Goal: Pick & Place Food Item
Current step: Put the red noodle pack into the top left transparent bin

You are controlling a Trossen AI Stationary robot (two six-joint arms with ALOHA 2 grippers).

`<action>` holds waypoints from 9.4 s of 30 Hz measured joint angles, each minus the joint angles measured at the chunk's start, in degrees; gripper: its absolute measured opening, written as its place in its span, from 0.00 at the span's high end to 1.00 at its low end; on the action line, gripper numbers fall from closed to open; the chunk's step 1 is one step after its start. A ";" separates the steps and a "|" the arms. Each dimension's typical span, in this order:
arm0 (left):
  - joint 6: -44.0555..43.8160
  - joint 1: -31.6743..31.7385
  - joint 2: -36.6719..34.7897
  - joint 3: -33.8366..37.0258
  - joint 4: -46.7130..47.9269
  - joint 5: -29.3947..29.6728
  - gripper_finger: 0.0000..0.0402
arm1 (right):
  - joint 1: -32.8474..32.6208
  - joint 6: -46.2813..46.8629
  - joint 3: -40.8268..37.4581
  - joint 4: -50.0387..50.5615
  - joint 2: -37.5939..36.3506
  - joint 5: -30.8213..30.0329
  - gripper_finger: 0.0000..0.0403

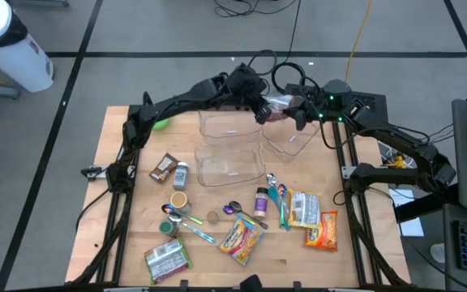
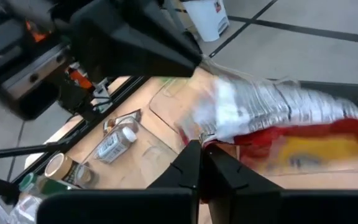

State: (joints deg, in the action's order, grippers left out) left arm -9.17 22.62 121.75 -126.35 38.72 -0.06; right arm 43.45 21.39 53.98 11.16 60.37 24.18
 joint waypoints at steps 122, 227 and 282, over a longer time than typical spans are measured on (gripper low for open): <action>34.55 -11.81 -6.82 -0.01 18.12 -20.90 0.98 | -30.06 -23.32 22.73 20.32 14.08 15.81 1.00; -43.06 -15.01 -10.93 20.93 37.61 -10.11 0.23 | -19.07 -25.37 -2.79 2.29 -0.60 13.44 0.57; 9.07 -26.03 -11.32 39.27 18.09 16.11 0.46 | -19.05 -23.67 -4.85 2.64 -2.44 13.40 0.58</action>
State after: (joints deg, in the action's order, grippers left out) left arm -0.10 -3.41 110.43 -87.08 56.80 16.04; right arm 24.40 -2.28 49.12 13.80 57.93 37.58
